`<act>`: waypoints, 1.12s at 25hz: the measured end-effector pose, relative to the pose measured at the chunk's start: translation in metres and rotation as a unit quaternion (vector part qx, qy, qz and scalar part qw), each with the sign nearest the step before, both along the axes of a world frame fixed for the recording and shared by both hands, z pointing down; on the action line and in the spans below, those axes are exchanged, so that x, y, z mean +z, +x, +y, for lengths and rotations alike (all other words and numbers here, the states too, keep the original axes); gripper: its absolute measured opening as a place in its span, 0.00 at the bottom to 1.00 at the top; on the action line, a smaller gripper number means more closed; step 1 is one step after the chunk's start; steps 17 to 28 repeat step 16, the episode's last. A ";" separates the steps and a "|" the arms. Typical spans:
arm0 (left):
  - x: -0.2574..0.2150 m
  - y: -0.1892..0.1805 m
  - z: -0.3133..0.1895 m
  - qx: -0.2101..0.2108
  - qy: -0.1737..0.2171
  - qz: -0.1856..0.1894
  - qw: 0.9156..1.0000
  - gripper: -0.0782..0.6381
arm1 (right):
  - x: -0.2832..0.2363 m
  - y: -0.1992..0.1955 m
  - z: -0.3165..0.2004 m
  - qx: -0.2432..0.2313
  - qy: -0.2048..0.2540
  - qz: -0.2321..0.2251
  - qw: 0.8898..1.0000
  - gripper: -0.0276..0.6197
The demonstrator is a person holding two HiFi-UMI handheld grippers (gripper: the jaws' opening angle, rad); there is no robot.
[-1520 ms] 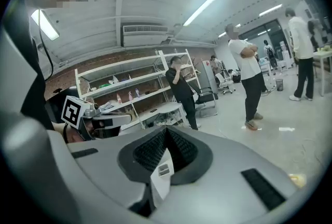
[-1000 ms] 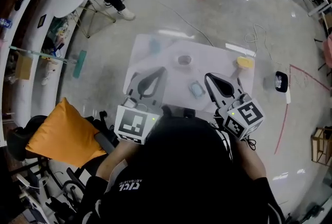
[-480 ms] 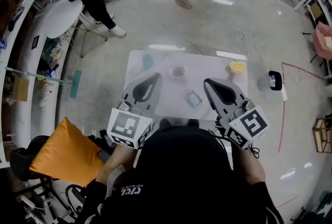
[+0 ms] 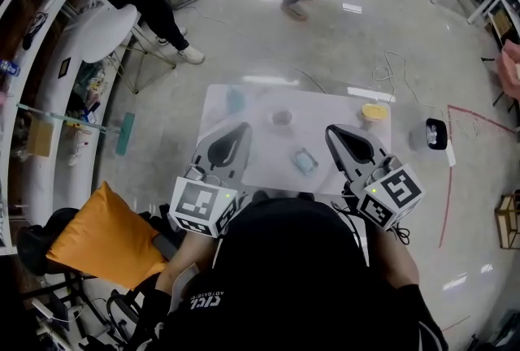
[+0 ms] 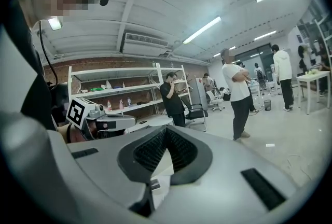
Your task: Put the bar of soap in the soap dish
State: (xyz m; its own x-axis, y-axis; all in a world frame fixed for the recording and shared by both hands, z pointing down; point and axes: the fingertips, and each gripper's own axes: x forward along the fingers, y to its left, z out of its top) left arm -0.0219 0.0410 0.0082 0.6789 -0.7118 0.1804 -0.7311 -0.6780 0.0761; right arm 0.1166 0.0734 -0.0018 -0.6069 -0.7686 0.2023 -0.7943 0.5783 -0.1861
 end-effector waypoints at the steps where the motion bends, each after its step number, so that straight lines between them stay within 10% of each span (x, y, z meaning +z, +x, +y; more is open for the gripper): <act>1: 0.000 0.000 -0.001 -0.001 0.000 0.000 1.000 0.12 | 0.000 0.001 -0.001 0.000 0.001 0.000 1.000 0.07; 28: 0.005 0.013 -0.004 -0.005 -0.005 -0.002 1.000 0.12 | 0.013 0.023 0.000 0.011 -0.013 0.001 1.000 0.07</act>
